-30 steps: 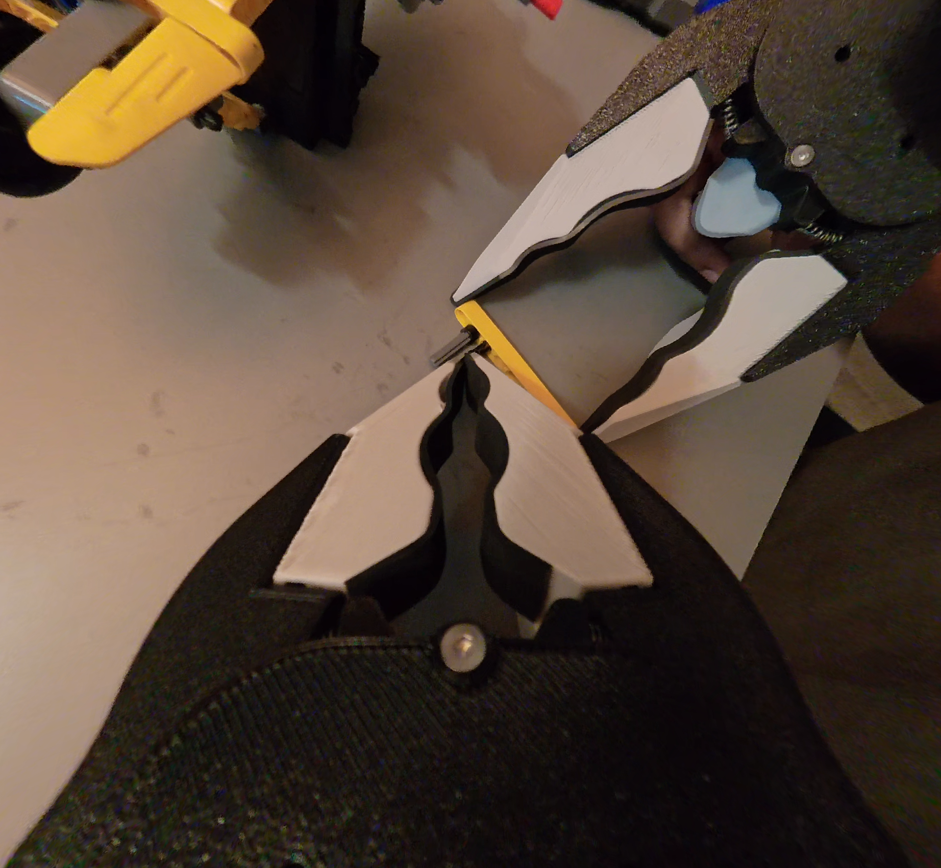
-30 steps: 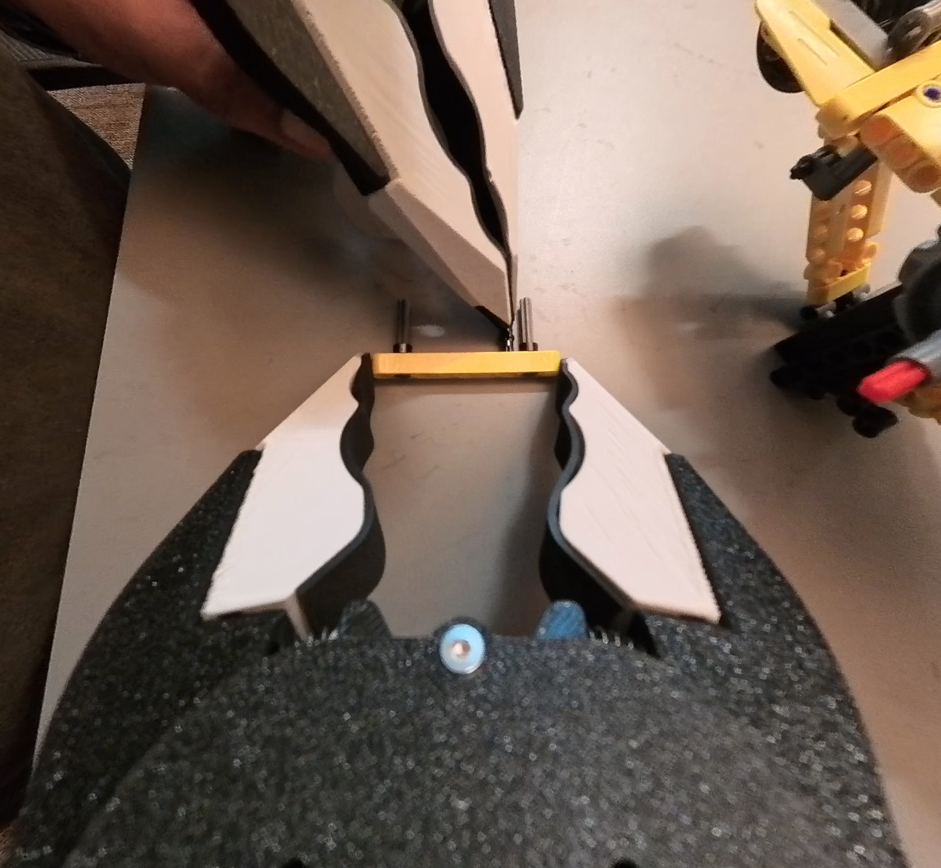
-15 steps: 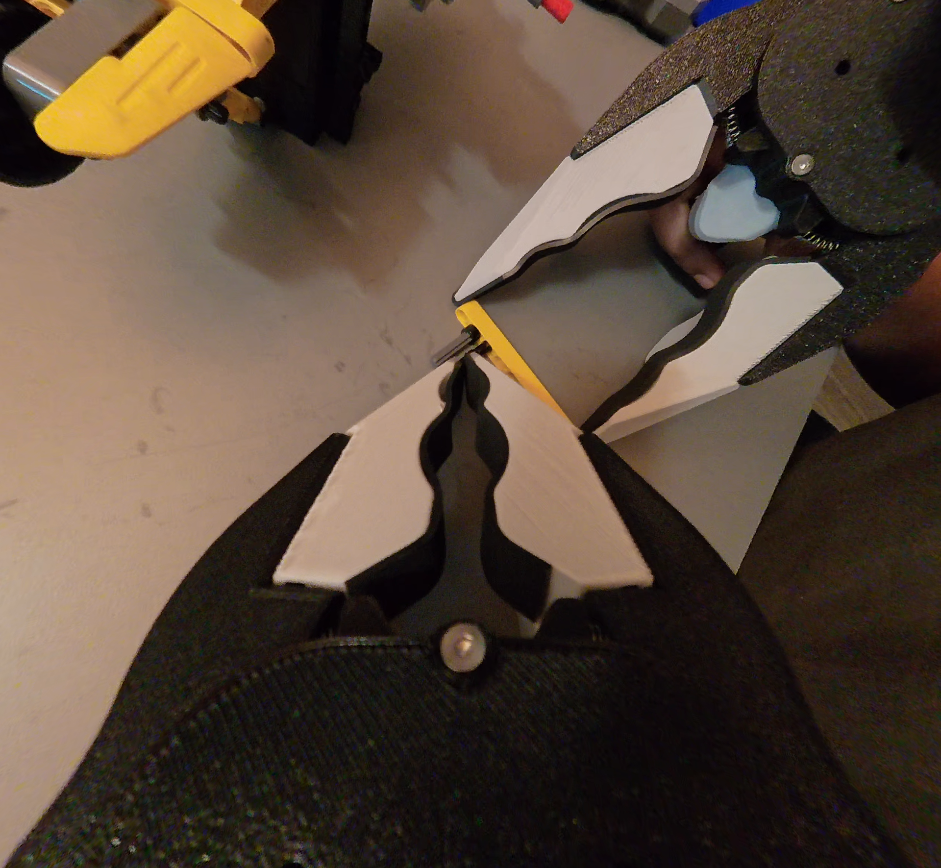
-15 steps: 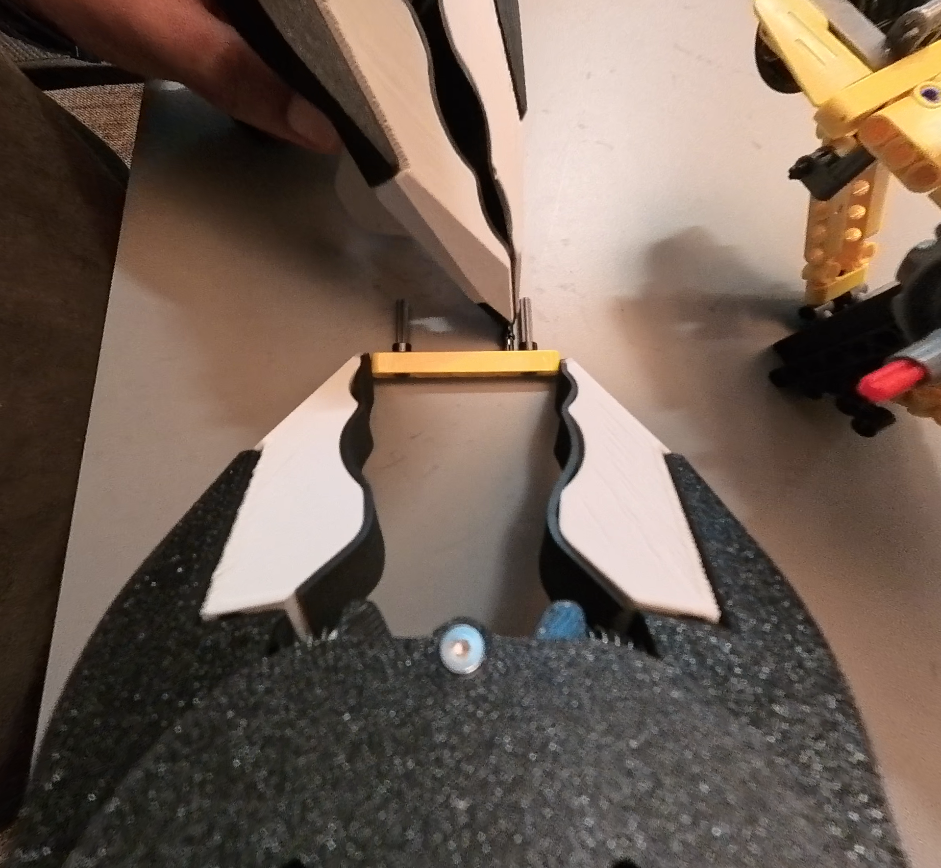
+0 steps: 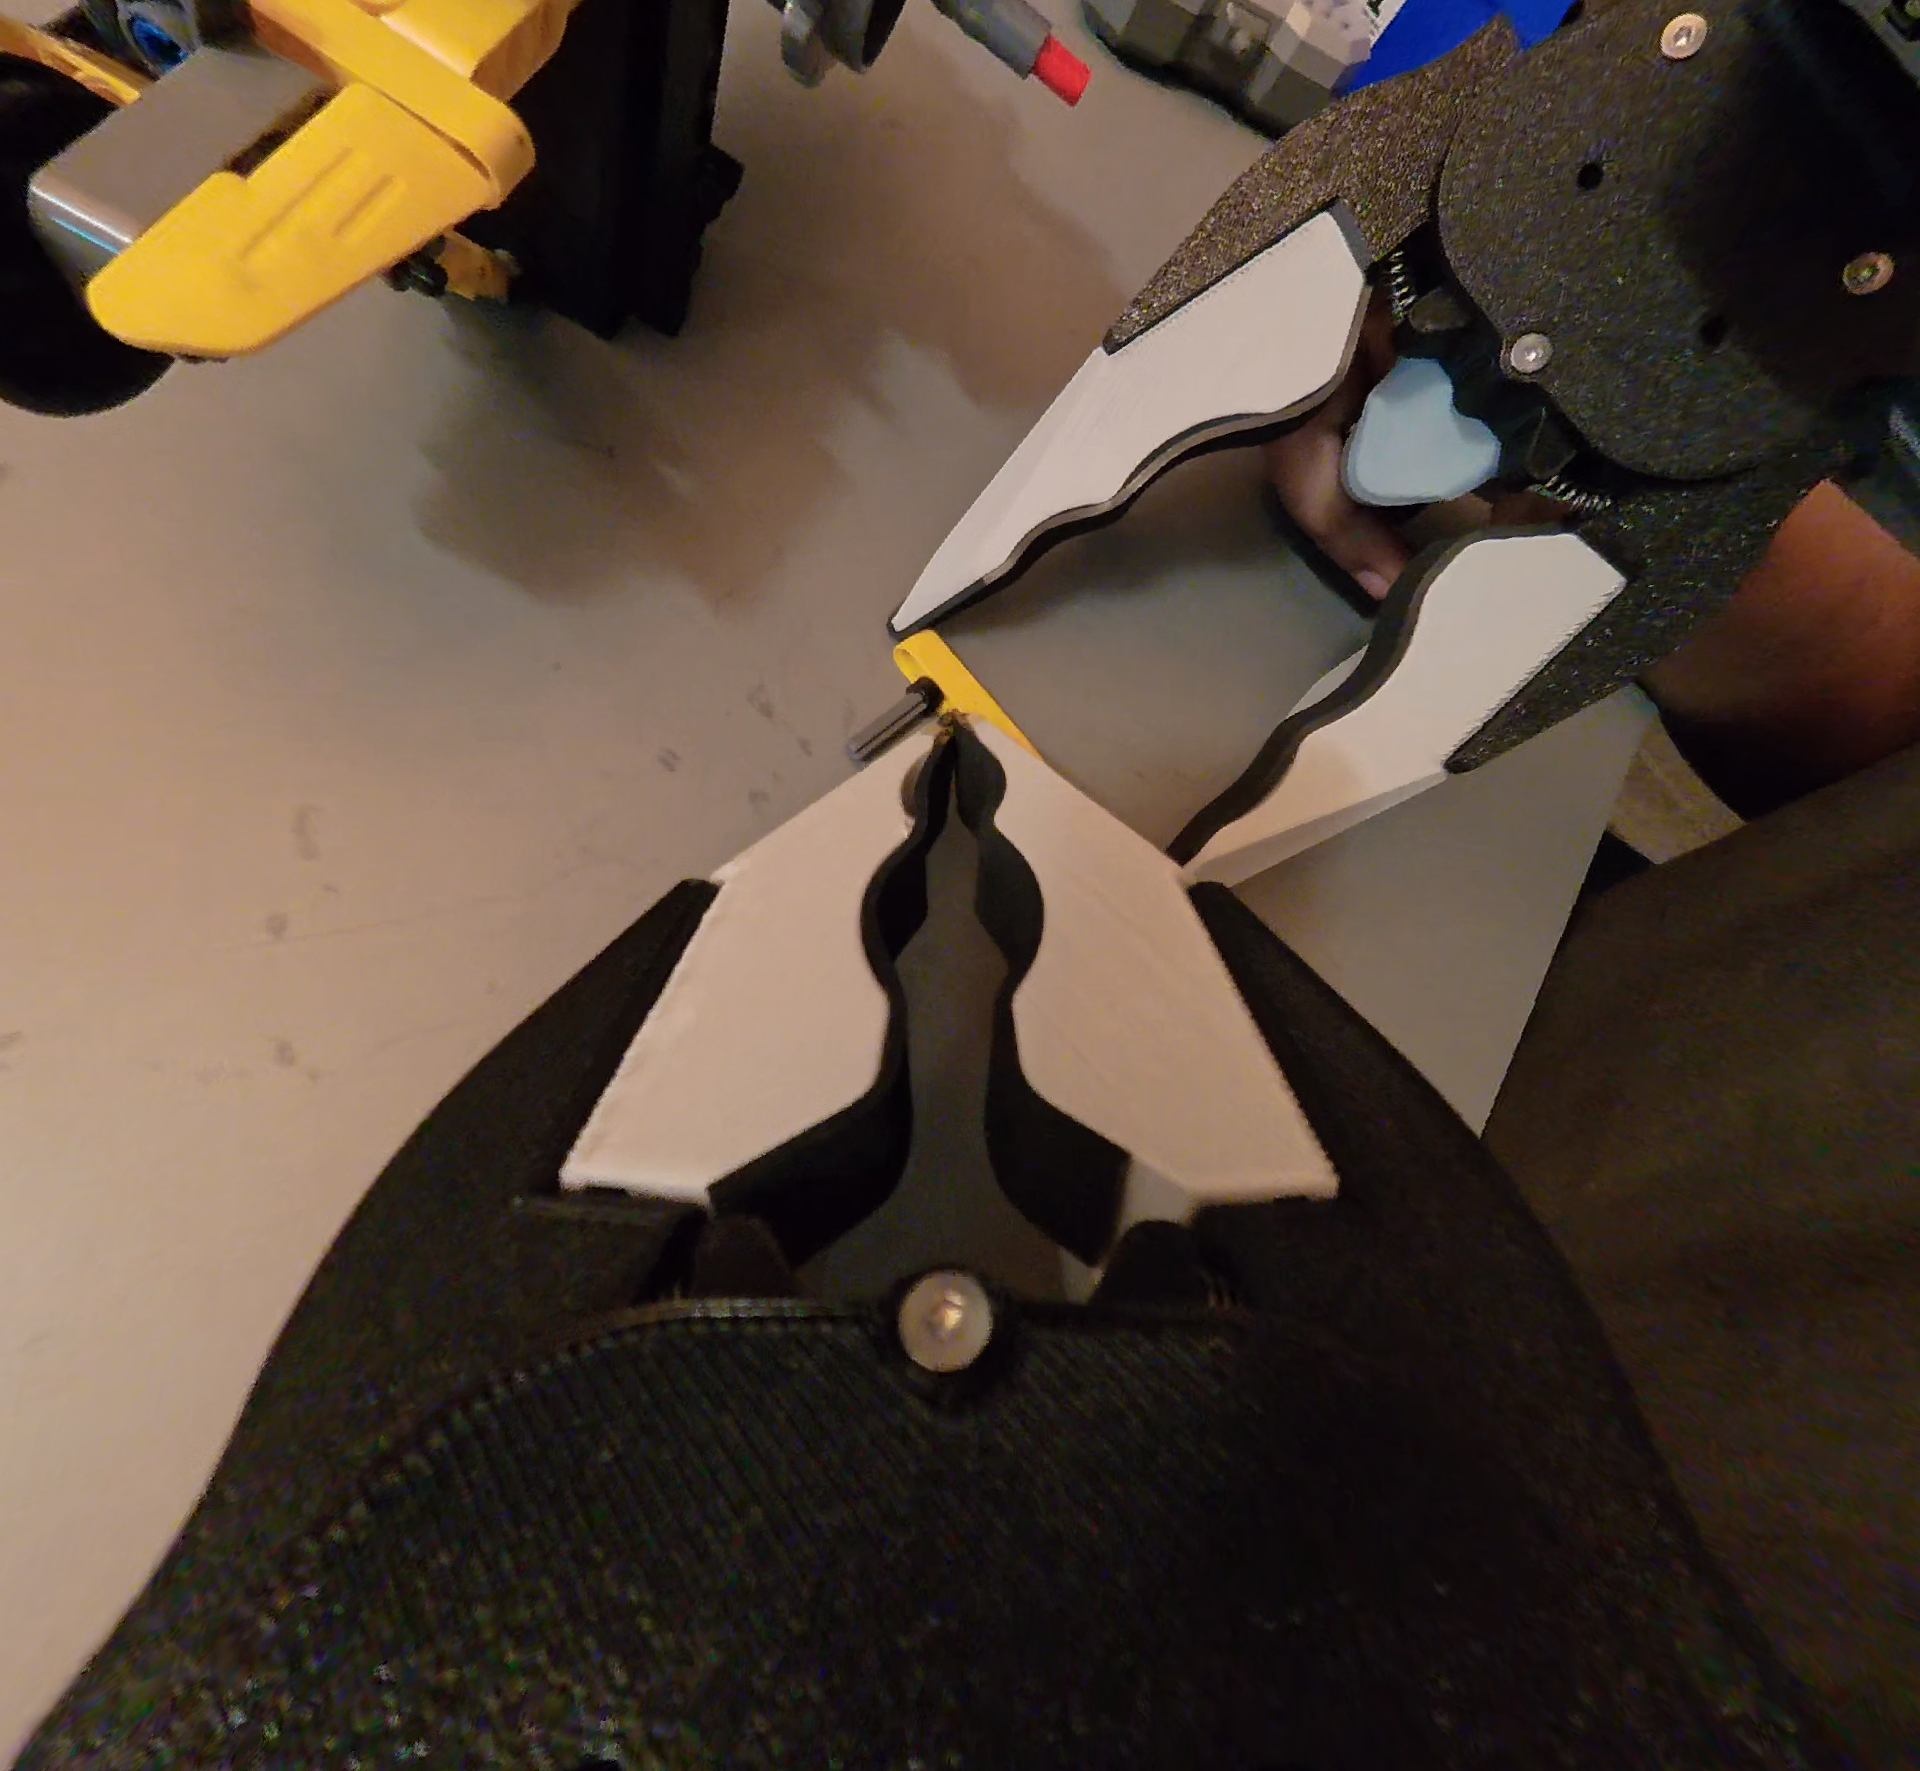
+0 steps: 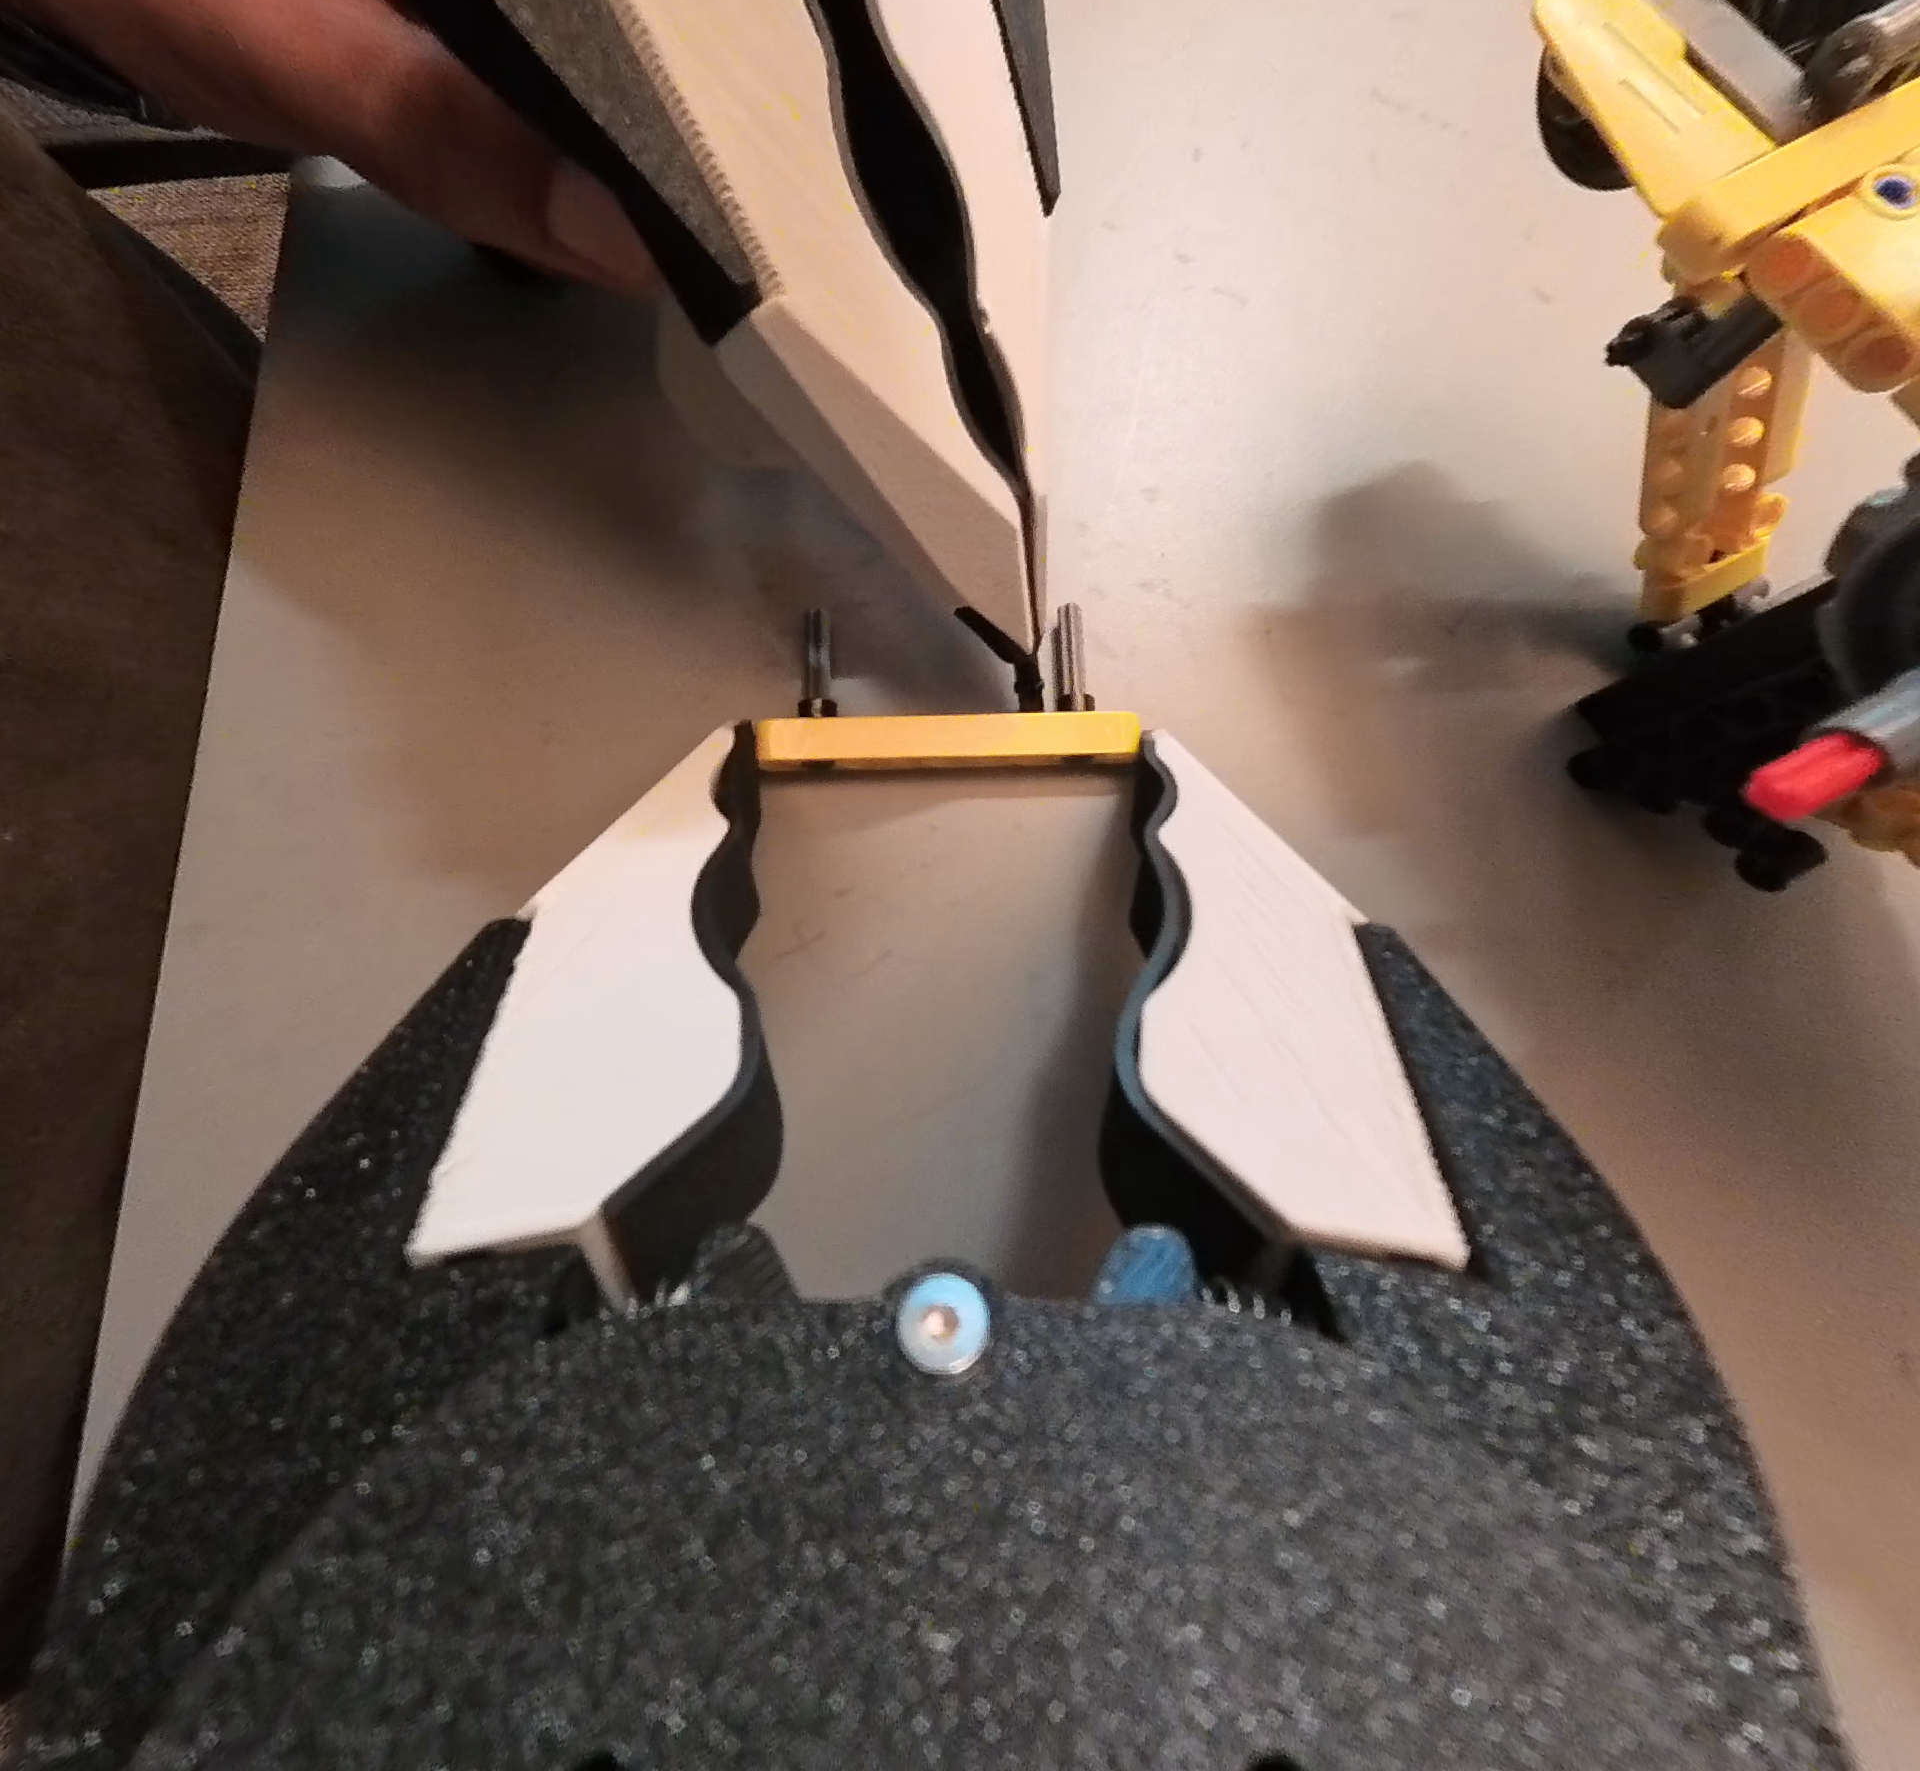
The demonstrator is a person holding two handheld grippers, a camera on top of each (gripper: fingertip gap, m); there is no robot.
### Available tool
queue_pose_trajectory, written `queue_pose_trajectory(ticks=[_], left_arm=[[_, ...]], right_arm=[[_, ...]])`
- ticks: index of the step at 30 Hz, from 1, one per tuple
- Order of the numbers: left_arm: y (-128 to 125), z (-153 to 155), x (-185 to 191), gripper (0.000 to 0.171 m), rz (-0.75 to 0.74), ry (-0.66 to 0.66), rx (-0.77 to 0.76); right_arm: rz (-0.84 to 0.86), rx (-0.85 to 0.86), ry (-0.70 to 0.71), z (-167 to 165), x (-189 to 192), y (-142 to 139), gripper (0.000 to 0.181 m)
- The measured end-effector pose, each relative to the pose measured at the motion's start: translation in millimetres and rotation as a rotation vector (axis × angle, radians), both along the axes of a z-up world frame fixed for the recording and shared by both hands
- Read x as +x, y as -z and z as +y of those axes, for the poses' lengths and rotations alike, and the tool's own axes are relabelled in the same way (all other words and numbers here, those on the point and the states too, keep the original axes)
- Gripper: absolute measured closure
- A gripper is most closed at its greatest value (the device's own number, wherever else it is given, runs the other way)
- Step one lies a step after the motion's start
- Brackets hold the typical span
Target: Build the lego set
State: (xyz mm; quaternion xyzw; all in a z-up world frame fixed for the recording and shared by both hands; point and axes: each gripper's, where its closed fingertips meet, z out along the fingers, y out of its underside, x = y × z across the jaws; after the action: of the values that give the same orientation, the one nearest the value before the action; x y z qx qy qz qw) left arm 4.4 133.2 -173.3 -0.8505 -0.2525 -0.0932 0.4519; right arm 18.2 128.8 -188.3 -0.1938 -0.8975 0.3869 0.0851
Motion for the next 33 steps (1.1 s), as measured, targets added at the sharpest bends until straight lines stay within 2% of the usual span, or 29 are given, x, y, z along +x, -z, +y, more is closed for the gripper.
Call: queue_pose_trajectory(ticks=[6,17,26,33], left_arm=[[7.6,-2.9,-2.3,0.171,0.009,-0.024,-0.056],[0.5,-2.3,0.9,0.171,-0.009,-0.005,-0.001],[-17.0,-20.3,9.4,0.148,0.031,-0.031,0.087],[-36.6,-13.9,26.1,0.125,-0.064,-0.051,0.230]], right_arm=[[0.001,0.001,0.000,0.1,0.0,0.1,0.109],[-0.001,-0.001,-0.001,0.3,0.0,-0.2,0.109],[0.062,0.016,0.083,8.8,-2.4,-3.8,0.109],[0.250,-0.091,0.235,8.5,-1.5,-38.0,0.109]])
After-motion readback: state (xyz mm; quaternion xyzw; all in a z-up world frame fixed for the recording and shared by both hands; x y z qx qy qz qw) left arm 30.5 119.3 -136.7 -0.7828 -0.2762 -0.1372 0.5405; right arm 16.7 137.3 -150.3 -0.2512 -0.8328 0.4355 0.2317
